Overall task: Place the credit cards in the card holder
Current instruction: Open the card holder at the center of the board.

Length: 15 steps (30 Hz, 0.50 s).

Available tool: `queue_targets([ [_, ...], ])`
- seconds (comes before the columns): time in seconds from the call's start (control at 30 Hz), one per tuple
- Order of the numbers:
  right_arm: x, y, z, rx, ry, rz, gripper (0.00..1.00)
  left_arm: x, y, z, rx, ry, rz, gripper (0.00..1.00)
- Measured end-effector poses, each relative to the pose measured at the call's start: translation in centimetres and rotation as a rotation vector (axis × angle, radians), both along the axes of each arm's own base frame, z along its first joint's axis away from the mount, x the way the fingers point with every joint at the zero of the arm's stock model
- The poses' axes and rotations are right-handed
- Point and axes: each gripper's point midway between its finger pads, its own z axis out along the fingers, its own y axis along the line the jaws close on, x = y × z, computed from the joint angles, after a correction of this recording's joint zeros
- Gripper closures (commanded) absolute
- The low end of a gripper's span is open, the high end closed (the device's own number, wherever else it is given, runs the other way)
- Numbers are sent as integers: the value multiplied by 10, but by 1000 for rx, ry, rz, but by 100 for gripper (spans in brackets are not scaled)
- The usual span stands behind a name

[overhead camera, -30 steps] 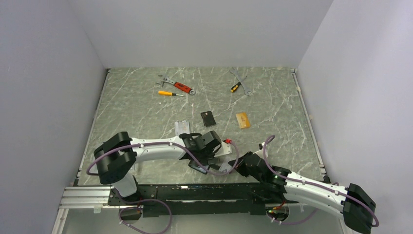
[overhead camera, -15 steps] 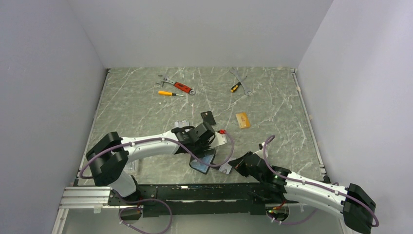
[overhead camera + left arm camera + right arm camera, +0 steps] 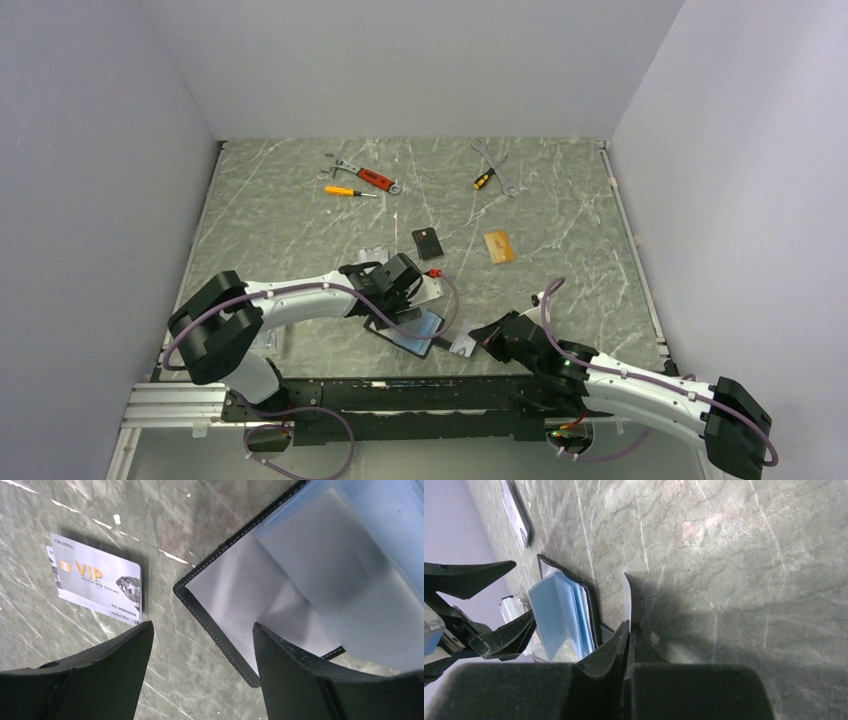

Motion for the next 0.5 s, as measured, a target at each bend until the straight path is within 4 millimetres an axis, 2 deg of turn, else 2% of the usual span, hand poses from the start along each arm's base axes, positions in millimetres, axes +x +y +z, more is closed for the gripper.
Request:
queue_targets([
  [0.5, 0, 0, 3, 7, -6, 0, 100, -7, 8, -7, -69, -28, -56, 28],
])
